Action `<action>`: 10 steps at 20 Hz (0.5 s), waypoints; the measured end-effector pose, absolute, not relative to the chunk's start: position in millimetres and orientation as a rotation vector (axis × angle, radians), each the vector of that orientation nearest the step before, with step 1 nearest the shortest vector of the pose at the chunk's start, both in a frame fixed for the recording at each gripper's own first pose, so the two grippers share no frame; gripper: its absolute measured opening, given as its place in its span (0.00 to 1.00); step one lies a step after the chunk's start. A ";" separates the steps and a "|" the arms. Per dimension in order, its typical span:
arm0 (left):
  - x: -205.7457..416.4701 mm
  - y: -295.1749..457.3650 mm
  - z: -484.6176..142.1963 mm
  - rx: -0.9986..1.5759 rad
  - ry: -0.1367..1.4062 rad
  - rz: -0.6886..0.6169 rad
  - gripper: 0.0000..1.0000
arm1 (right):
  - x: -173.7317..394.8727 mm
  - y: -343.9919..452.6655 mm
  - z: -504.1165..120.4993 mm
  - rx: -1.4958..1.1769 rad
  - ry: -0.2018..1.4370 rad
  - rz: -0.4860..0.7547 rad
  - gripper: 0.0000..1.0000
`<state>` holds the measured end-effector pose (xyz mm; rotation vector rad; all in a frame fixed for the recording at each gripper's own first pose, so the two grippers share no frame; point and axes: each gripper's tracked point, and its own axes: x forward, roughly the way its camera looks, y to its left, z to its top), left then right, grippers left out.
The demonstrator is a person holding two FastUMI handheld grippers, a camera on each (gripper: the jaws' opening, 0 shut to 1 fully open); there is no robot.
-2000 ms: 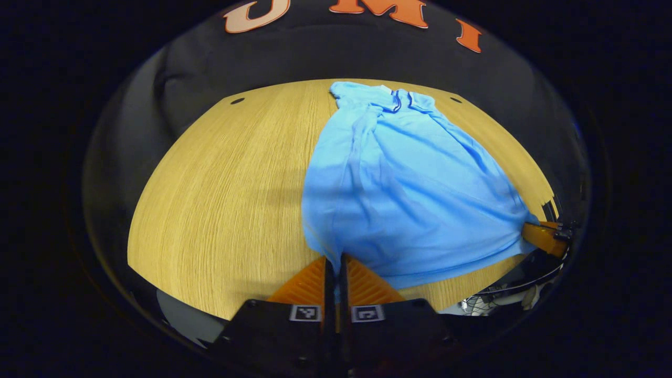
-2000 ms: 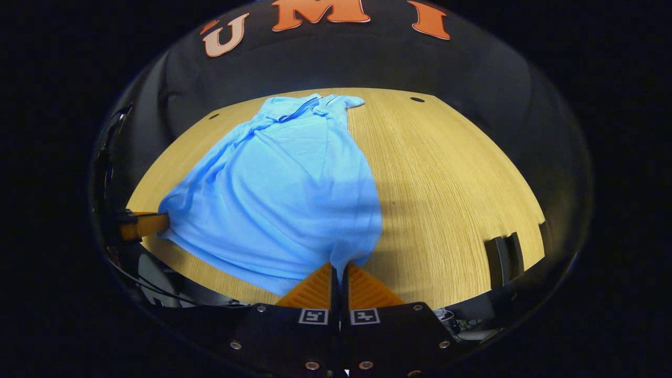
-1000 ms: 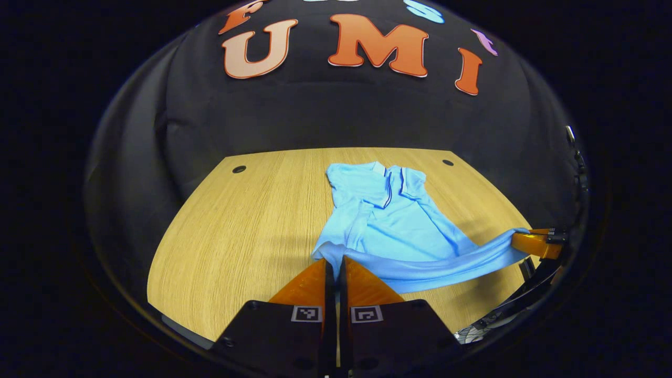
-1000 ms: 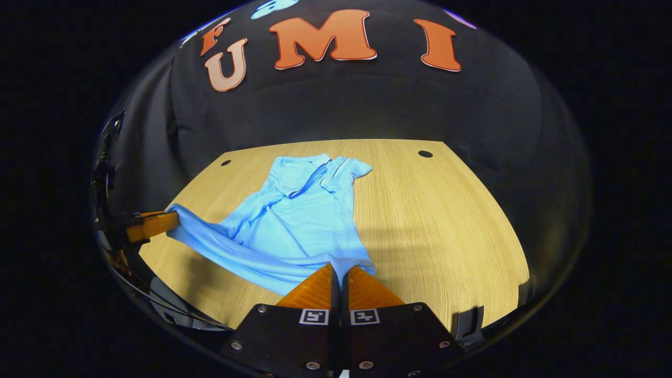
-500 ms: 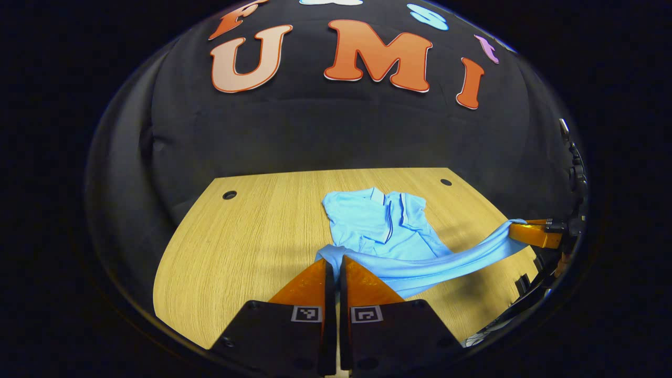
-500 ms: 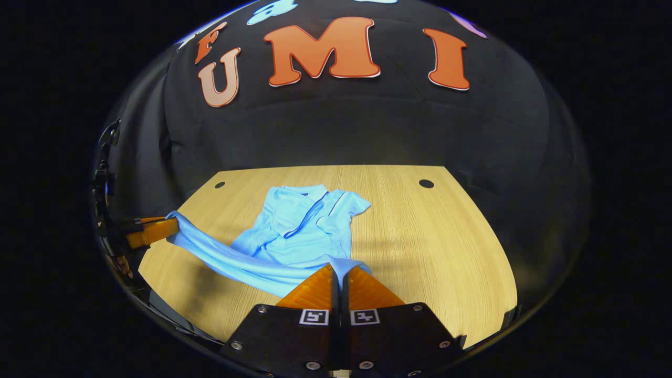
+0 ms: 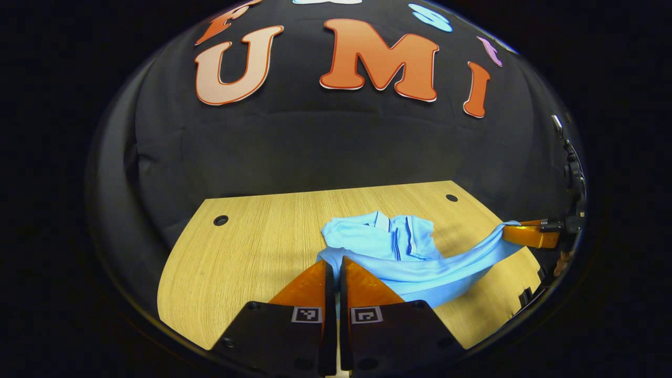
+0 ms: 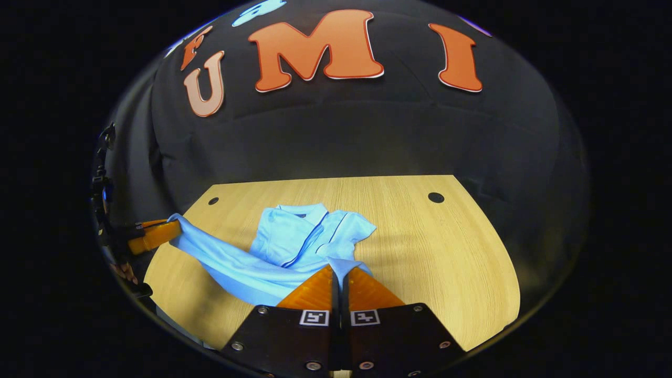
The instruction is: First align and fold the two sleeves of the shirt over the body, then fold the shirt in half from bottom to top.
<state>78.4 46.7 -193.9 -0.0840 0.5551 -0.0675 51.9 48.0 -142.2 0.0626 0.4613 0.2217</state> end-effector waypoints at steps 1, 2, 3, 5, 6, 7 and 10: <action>89.9 48.7 -195.4 -0.086 0.555 -0.065 0.06 | 62.1 49.7 -142.9 0.065 0.470 0.221 0.01; 101.3 50.7 -197.6 -0.085 0.554 -0.061 0.06 | 72.7 52.1 -145.7 0.073 0.482 0.222 0.01; 111.8 52.8 -200.4 -0.082 0.554 -0.059 0.06 | 84.9 54.0 -149.2 0.071 0.497 0.219 0.01; 136.8 56.8 -208.9 -0.087 0.559 -0.059 0.06 | 109.5 56.2 -155.8 0.065 0.517 0.209 0.01; 148.5 60.1 -213.5 -0.085 0.564 -0.057 0.07 | 123.0 57.8 -156.5 0.070 0.522 0.206 0.01; 163.1 63.3 -217.8 -0.080 0.565 -0.055 0.06 | 140.0 59.0 -157.9 0.078 0.522 0.200 0.01; 203.4 69.2 -231.0 -0.078 0.571 -0.055 0.06 | 185.5 60.3 -158.3 0.084 0.526 0.180 0.01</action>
